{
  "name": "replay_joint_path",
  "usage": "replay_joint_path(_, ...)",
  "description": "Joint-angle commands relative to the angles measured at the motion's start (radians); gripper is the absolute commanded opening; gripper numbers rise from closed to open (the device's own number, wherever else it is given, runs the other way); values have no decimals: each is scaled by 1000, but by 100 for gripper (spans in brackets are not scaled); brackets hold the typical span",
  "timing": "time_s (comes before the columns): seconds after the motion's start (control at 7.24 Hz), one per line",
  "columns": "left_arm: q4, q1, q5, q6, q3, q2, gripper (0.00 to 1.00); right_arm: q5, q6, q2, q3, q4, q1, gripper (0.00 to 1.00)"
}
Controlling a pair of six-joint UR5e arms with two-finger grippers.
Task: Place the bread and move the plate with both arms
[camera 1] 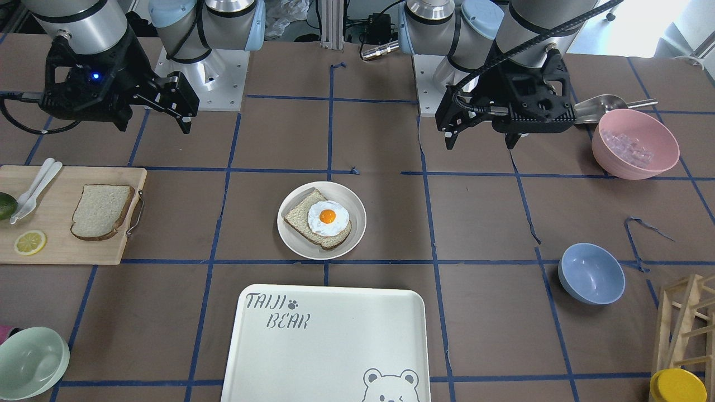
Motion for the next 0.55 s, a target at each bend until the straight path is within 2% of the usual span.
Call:
replay_joint_path(0.0, 0, 1, 0, 1, 0, 0, 100, -11, 3, 9, 0, 0, -2, 100)
replay_joint_path(0.41, 0, 1, 0, 0, 0, 0, 100, -16, 0, 87, 17, -20, -56, 100)
